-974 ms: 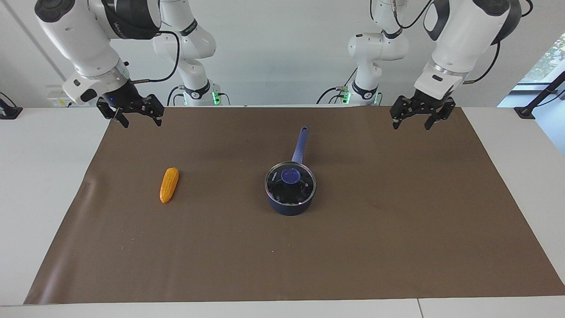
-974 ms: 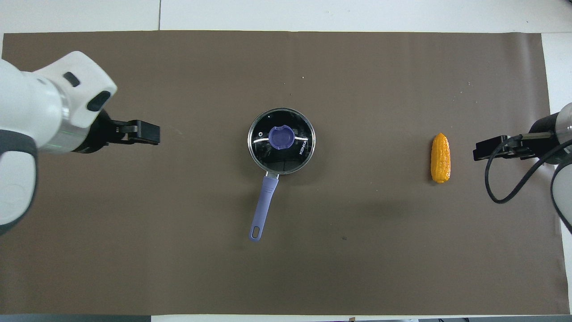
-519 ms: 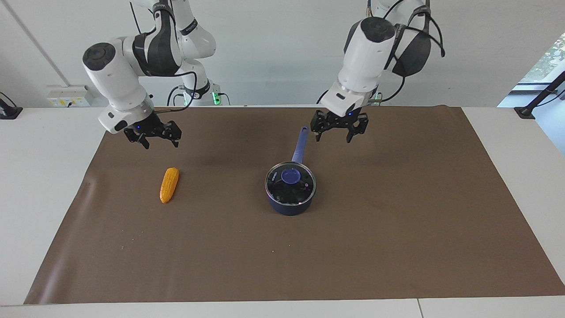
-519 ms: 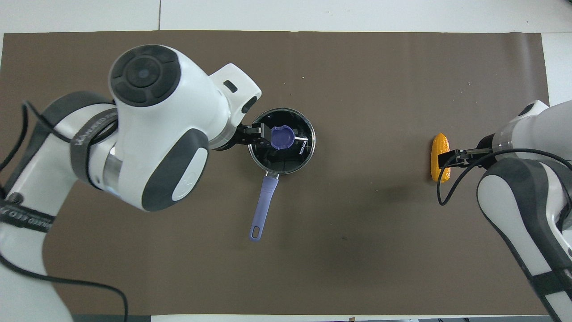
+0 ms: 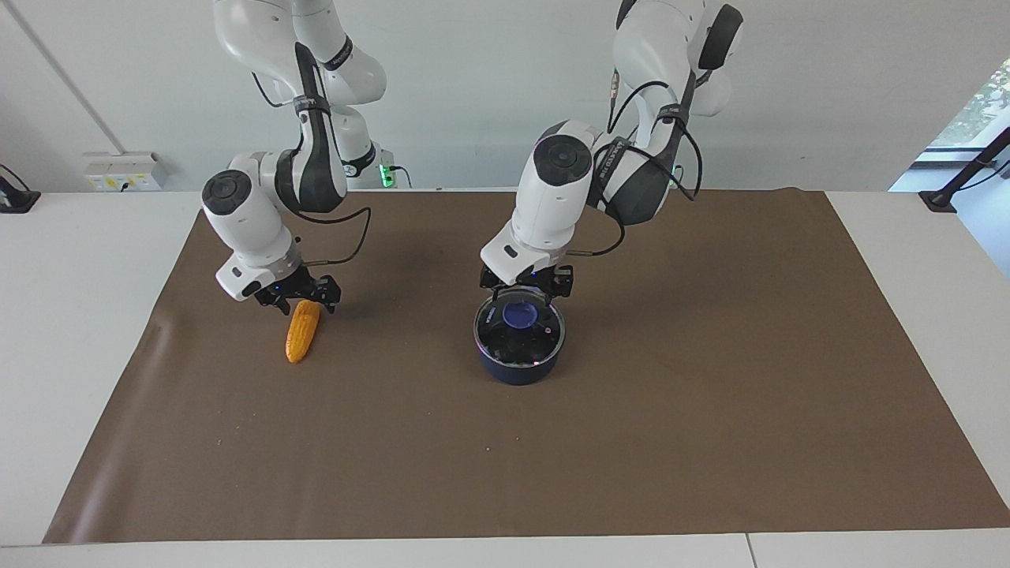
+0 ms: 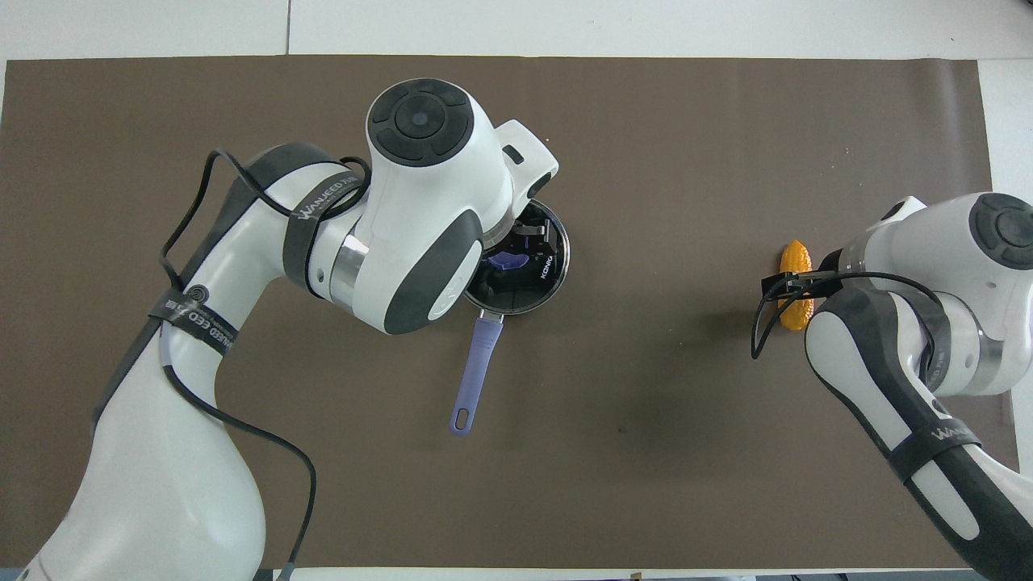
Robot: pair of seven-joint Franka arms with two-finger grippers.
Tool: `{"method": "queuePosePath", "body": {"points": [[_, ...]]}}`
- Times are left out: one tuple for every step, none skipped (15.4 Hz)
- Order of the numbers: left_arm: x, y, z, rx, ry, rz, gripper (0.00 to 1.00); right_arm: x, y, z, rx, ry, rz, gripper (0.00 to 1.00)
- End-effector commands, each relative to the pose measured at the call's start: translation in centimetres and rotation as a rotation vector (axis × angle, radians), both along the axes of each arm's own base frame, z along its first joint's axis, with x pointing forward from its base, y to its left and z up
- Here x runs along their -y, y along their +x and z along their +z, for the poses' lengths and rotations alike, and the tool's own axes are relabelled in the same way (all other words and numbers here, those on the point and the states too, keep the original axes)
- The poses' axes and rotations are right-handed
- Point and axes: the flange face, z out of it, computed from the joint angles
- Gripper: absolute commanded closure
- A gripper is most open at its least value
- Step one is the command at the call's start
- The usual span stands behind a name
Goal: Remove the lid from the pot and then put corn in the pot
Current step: 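Reach the left gripper to the pot lid while the right gripper grasps the corn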
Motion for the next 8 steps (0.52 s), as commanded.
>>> {"method": "queuePosePath", "body": {"points": [[0.2, 0.5, -0.1, 0.011, 0.041, -0.015, 0.0, 1.0, -0.4, -1.1, -0.012, 0.009, -0.003, 0.06], [0.2, 0.6, -0.4, 0.011, 0.046, -0.014, 0.0, 1.2, -0.4, -1.1, -0.017, 0.005, -0.001, 0.07], [0.6, 0.3, -1.1, 0.007, 0.053, -0.021, 0.0, 1.2, -0.4, -1.1, -0.017, 0.005, -0.003, 0.08], [0.9, 0.2, -1.5, 0.01, 0.064, -0.029, 0.0, 1.3, -0.5, -1.2, -0.02, 0.005, -0.003, 0.08], [0.9, 0.2, -1.7, 0.01, 0.072, -0.032, 0.0, 1.5, -0.6, -1.4, -0.02, 0.005, -0.008, 0.09], [0.9, 0.1, -1.8, 0.008, 0.073, -0.031, 0.0, 1.8, -0.9, -1.6, -0.021, 0.004, -0.013, 0.16], [0.9, 0.1, -1.8, 0.008, 0.073, -0.03, 0.0, 2.0, -1.0, -1.7, -0.023, 0.004, -0.016, 0.2], [0.9, 0.1, -1.8, 0.008, 0.075, -0.029, 0.0, 2.0, -1.0, -1.7, -0.023, 0.004, -0.016, 0.25]]}}
